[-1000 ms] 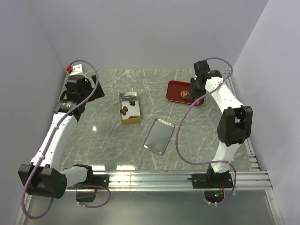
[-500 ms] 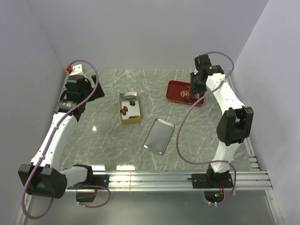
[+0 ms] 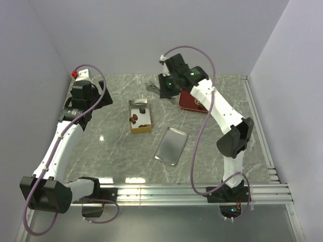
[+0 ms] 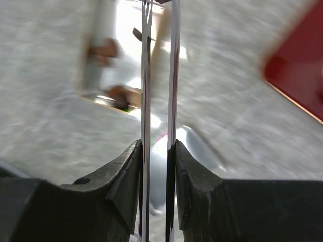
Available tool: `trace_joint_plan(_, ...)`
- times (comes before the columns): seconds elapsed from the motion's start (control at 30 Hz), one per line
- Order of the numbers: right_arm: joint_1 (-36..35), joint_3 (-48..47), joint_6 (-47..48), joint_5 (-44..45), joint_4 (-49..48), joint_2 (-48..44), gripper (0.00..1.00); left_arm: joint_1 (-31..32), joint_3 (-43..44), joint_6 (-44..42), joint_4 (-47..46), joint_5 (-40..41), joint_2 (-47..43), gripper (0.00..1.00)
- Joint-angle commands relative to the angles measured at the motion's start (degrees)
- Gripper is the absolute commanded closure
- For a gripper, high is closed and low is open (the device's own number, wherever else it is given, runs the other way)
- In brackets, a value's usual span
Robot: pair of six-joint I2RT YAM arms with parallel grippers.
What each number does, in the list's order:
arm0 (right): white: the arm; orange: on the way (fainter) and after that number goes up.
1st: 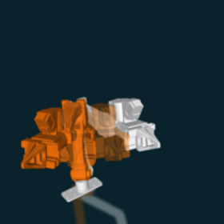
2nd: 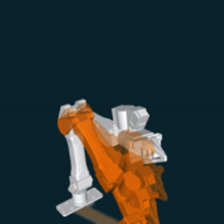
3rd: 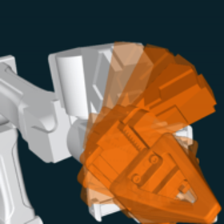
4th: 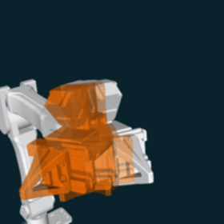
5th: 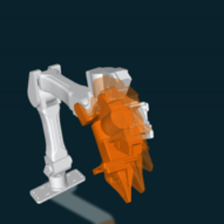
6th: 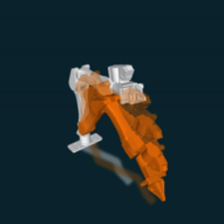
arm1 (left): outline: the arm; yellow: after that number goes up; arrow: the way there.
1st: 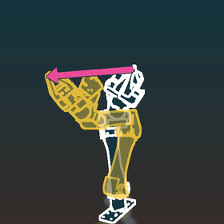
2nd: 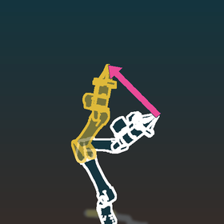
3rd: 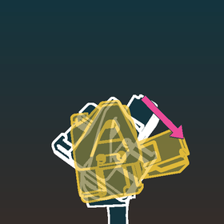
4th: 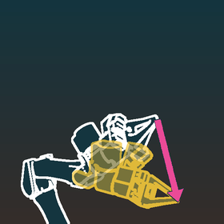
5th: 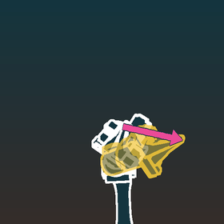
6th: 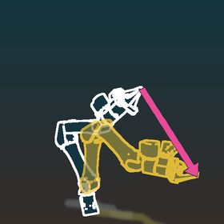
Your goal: Pack the chocolate
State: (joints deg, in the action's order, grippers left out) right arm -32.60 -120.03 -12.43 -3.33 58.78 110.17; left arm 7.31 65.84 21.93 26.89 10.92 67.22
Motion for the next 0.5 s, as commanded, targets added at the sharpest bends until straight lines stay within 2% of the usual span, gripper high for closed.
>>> trace_joint_plan(0.0, -3.2, -7.5, -1.7, -3.6, 1.9, 3.4, 0.7, -0.2, 0.5, 0.1, -1.6, -0.5, -1.3, 0.0)
trace_joint_plan(0.1, -5.4, -9.5, -1.9, -5.5, 2.7, 4.9, 0.7, -0.2, 0.3, 0.1, -1.7, -0.2, -1.5, 0.01)
trace_joint_plan(0.47, -8.1, -5.1, -0.8, -7.1, 2.7, 3.6, 0.66, -0.2, -0.4, 0.3, -1.8, -0.5, -1.6, 0.01)
